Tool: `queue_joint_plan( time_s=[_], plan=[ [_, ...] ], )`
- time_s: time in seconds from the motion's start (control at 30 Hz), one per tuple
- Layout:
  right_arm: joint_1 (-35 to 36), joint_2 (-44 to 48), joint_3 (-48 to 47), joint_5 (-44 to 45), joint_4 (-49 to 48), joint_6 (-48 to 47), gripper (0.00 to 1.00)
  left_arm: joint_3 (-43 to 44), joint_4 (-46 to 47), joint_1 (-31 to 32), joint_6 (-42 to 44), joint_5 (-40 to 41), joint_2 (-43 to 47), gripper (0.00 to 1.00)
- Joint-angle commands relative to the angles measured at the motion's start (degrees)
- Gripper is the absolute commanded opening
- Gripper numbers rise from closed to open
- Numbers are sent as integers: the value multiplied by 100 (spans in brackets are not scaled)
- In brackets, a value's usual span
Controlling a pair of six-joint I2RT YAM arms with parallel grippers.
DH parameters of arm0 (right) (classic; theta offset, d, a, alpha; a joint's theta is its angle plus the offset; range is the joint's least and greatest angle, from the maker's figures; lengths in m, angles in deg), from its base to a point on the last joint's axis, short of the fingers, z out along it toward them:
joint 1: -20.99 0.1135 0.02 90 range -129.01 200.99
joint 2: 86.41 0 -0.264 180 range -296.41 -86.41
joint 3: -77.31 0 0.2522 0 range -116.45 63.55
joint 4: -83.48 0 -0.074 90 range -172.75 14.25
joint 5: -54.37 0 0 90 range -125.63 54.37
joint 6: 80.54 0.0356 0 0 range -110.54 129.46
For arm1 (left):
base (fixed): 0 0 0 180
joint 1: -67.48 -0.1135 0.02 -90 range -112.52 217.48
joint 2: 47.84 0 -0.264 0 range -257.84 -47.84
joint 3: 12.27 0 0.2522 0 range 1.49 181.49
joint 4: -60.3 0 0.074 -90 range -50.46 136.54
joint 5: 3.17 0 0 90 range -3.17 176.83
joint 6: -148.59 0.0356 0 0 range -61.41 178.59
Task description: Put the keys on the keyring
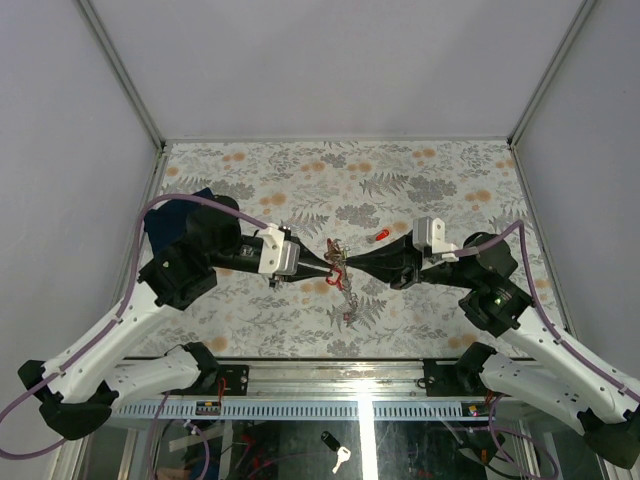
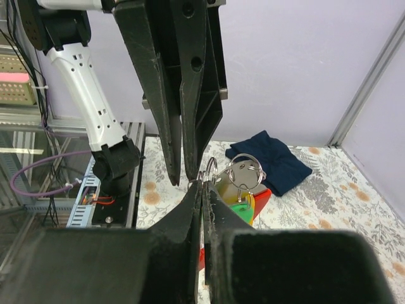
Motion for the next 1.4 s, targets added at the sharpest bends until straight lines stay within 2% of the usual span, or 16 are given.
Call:
queue_joint_plan(
  time_s=[0.0,0.13,0.53,0.87,1.2,1.37],
  plan=[
    [-26,141,-71,114,-814,158,0,-194,583,43,-297,109,204,15],
    [-33,121,-82,30,-814,145,0,-272,765,43,-457,128,237,22],
    [-32,98,-62,-76,-870,164,0,-576,1772,43,-1177,174,267,28],
    [-30,51,-63,-200,-894,191,0,-559,1919,43,-1252,272,195,29],
    [-31,11,-71,-191,-981,203,0,-539,2019,77,-1354,33,35,28],
    [-26,2,-63,-194,-972,195,0,-516,2019,100,-1378,-39,-30,24]
  ],
)
